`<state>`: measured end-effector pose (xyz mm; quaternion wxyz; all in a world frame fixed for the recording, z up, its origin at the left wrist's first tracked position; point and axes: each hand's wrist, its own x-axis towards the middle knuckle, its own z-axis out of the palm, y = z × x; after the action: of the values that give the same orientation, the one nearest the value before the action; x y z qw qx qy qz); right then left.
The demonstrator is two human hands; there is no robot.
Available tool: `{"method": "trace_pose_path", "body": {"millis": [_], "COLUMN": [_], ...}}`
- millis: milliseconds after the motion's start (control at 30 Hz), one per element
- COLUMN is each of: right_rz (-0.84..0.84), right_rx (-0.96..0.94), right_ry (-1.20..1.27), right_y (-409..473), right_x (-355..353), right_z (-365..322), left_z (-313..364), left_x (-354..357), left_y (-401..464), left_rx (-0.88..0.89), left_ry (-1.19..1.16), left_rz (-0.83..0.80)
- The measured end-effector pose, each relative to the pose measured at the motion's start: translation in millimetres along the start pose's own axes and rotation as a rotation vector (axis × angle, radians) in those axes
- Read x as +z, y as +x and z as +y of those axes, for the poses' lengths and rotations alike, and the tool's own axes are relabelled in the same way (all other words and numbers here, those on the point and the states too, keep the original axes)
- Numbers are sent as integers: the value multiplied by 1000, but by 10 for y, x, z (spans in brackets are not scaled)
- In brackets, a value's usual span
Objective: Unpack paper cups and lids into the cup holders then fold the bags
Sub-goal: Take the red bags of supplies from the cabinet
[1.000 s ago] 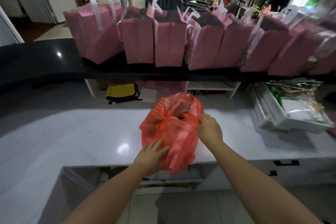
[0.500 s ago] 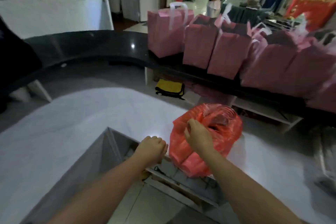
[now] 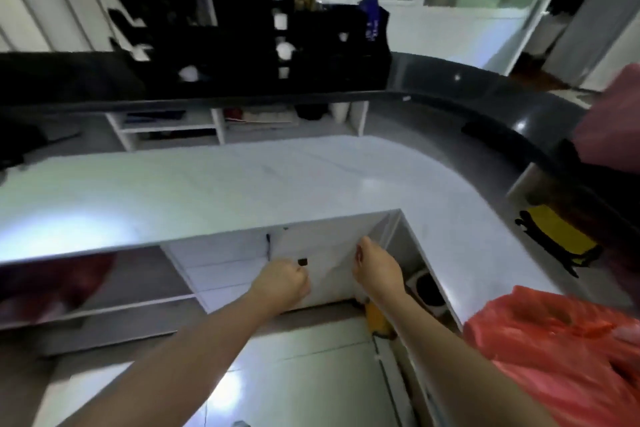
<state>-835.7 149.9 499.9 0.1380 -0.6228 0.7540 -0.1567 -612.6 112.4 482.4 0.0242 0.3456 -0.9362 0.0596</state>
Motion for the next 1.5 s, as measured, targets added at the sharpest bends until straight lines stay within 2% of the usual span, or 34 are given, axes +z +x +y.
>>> {"method": "trace_pose_path", "body": {"millis": [100, 167, 267, 333, 500, 700, 800, 933, 1100, 1333, 1500], "right_rz": [-90, -149, -230, -262, -275, -353, -371, -404, -522, -527, -512], "right_rx": [-133, -198, -314, -386, -504, -537, -560, -571, -641, -682, -729], "right_ry": [-2, 14, 23, 10, 41, 135, 155, 133, 98, 147, 169], "right_y": [66, 56, -50, -178, -675, -1326, -1443, -1407, -1080, -562, -307], "right_x": [277, 478, 800, 1007, 1463, 2050, 2308, 2624, 3225, 3827, 4377], "right_z": [-631, -1055, -1644, -2021, -2922, -3655, -3968, -4328, -4744, -5256, -5564], "left_z": [-346, -539, -786, -909, -1099, -1288, -1402, -1694, -2217, -2932, -3375], "left_x": [-66, -93, -79, -91, -178, 60, 98, 245, 629, 1041, 1474], "left_y": [-605, -1014, -1665, -2127, -3273, -4399, -4740, -4967, -5050, -5077, -5123], "left_rx": [-208, -383, -615, -696, -777, -989, -1039, -1087, -1140, -1239, -1246], "left_ry": [76, 24, -63, -54, 83, -35, -61, -77, -92, -80, -98], "left_rz": [-131, -219, -232, -259, -236, -171, -144, -114, -132, -50, 29]}}
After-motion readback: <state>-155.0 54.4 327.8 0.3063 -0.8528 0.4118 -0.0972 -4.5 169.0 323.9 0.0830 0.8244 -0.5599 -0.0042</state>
